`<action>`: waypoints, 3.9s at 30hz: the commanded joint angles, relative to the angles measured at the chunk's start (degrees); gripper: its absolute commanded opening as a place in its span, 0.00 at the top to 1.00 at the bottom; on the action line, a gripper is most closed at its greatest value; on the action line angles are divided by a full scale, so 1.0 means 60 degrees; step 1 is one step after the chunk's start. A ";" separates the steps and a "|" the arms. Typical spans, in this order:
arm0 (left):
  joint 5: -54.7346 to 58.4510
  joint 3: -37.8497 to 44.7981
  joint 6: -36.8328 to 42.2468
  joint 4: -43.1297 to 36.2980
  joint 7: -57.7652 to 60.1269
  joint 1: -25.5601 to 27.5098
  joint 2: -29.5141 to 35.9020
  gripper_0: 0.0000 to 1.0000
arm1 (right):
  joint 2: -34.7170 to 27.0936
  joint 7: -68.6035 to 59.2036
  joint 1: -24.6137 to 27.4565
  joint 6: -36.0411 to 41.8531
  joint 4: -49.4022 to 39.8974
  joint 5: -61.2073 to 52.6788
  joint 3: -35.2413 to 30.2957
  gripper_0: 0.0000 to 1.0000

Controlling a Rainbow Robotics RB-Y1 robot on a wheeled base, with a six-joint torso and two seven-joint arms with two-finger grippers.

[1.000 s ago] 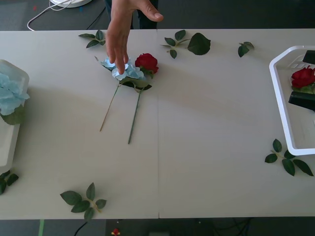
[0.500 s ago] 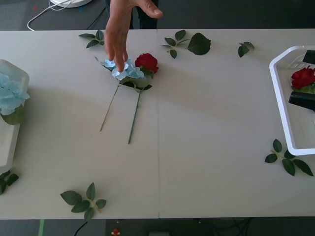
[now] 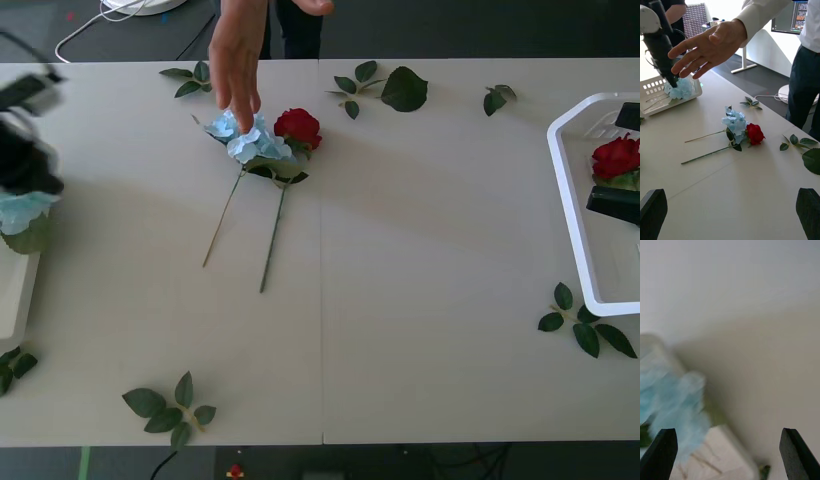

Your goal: Place the red flowers into the right box and the blue flowers into the left box. If a person shows an open palm, hand one flower to the person first, then continue sorting.

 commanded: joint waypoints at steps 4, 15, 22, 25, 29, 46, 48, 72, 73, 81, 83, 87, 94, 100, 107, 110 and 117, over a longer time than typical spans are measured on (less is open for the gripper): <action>0.0838 -0.2583 -0.0665 0.1433 0.2278 -0.1765 0.0248 0.22 | -0.0424 0.0051 0.0165 -0.0098 -0.0017 -0.0139 0.0044 0.00; 0.1497 -0.4751 -0.4474 0.4934 0.2161 -0.2600 -0.0968 0.22 | -0.0424 0.0051 0.0165 -0.0098 -0.0017 -0.0139 0.0044 0.00; 0.1570 -0.5469 -0.6671 0.6663 0.2029 -0.2849 -0.1935 0.22 | -0.0424 0.0051 0.0165 -0.0098 -0.0017 -0.0139 0.0044 0.00; 0.1673 -0.5469 -0.6803 0.6736 0.2029 -0.2878 -0.2169 0.22 | -0.0424 0.0051 0.0165 -0.0098 -0.0017 -0.0139 0.0044 0.00; 0.1819 -0.5469 -0.6803 0.6736 0.2014 -0.2981 -0.2286 0.22 | -0.0424 0.0051 0.0165 -0.0098 -0.0017 -0.0139 0.0044 0.00; 0.2127 -0.6670 -0.7872 0.7278 0.2029 -0.2981 -0.2272 0.24 | -0.0424 0.0051 0.0165 -0.0098 -0.0017 -0.0139 0.0044 0.00; 0.2186 -0.6816 -0.8048 0.7498 0.2014 -0.2995 -0.2272 0.24 | -0.0424 0.0051 0.0165 -0.0098 -0.0017 -0.0139 0.0044 0.00; 0.2039 -0.6889 -0.8180 0.7820 0.2088 -0.2966 -0.2067 1.00 | -0.0424 0.0051 0.0165 -0.0098 -0.0017 -0.0139 0.0044 0.00; 0.2024 -0.6875 -0.8180 0.7806 0.2102 -0.2966 -0.2023 1.00 | -0.0424 0.0051 0.0165 -0.0098 -0.0017 -0.0139 0.0044 0.00; 0.1585 -0.5556 -0.7506 0.7381 0.1824 -0.2951 -0.1730 1.00 | -0.0424 0.0051 0.0165 -0.0098 -0.0017 -0.0139 0.0044 0.00; 0.1219 -0.4941 -0.6700 0.6780 0.1736 -0.2864 -0.1671 1.00 | -0.0424 0.0051 0.0165 -0.0098 -0.0017 -0.0139 0.0044 0.00; 0.1072 -0.3491 -0.5206 0.4832 0.1648 -0.1897 -0.1100 1.00 | -0.0424 0.0051 0.0165 -0.0098 -0.0017 -0.0139 0.0044 0.00; 0.1146 -0.1308 -0.3023 0.0789 0.1604 0.0139 -0.0338 1.00 | -0.0424 0.0051 0.0165 -0.0098 -0.0017 -0.0139 0.0044 0.00; 0.1263 0.1123 -0.0855 -0.2243 0.1590 0.1106 -0.0411 1.00 | -0.0424 0.0051 0.0165 -0.0098 -0.0017 -0.0139 0.0044 0.00; 0.1556 0.2456 -0.1017 -0.3723 0.1721 0.0242 -0.0543 1.00 | -0.0424 0.0051 0.0165 -0.0098 -0.0017 -0.0139 0.0044 0.00; 0.1614 0.2632 -0.1837 -0.3547 0.1765 -0.0197 -0.0748 1.00 | -0.0424 0.0051 0.0165 -0.0098 -0.0017 -0.0139 0.0044 0.00; 0.2493 0.2002 -0.5221 -0.1569 0.1692 -0.1120 -0.1041 1.00 | -0.0424 0.0051 0.0165 -0.0098 -0.0017 -0.0139 0.0044 0.00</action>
